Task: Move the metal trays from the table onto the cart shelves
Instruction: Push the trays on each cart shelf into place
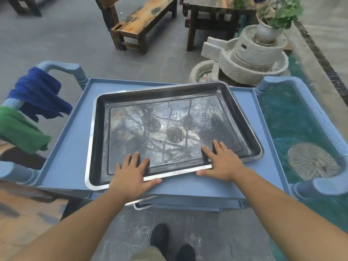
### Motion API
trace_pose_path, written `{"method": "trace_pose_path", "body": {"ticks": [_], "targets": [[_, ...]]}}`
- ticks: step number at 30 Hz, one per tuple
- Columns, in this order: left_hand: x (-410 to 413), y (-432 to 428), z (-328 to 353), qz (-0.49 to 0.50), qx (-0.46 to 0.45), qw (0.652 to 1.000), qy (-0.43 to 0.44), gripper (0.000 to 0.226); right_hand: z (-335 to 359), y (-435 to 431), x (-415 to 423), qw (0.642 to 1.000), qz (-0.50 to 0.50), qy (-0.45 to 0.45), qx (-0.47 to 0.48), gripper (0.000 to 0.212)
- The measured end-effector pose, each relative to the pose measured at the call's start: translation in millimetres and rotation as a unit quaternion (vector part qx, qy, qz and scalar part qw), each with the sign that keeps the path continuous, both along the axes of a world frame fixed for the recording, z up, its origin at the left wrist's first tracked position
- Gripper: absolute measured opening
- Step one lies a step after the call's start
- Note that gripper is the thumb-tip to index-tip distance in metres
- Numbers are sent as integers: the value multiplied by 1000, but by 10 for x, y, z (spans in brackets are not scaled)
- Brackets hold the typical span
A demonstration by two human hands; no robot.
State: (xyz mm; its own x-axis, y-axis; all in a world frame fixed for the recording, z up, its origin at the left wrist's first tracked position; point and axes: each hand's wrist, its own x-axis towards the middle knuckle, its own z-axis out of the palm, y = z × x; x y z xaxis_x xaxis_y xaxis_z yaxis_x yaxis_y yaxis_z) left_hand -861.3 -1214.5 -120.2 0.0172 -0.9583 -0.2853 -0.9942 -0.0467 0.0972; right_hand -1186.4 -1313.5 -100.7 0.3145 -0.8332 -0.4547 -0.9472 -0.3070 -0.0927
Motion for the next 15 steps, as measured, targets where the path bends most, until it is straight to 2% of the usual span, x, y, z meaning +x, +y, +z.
{"method": "trace_pose_path", "body": {"ticks": [8, 15], "targets": [[209, -378, 63, -81, 11, 997, 0, 111, -59, 239, 88, 997, -75, 4, -14, 124], [231, -464, 33, -84, 15, 996, -2, 120, 55, 189, 134, 997, -73, 19, 23, 124]]}}
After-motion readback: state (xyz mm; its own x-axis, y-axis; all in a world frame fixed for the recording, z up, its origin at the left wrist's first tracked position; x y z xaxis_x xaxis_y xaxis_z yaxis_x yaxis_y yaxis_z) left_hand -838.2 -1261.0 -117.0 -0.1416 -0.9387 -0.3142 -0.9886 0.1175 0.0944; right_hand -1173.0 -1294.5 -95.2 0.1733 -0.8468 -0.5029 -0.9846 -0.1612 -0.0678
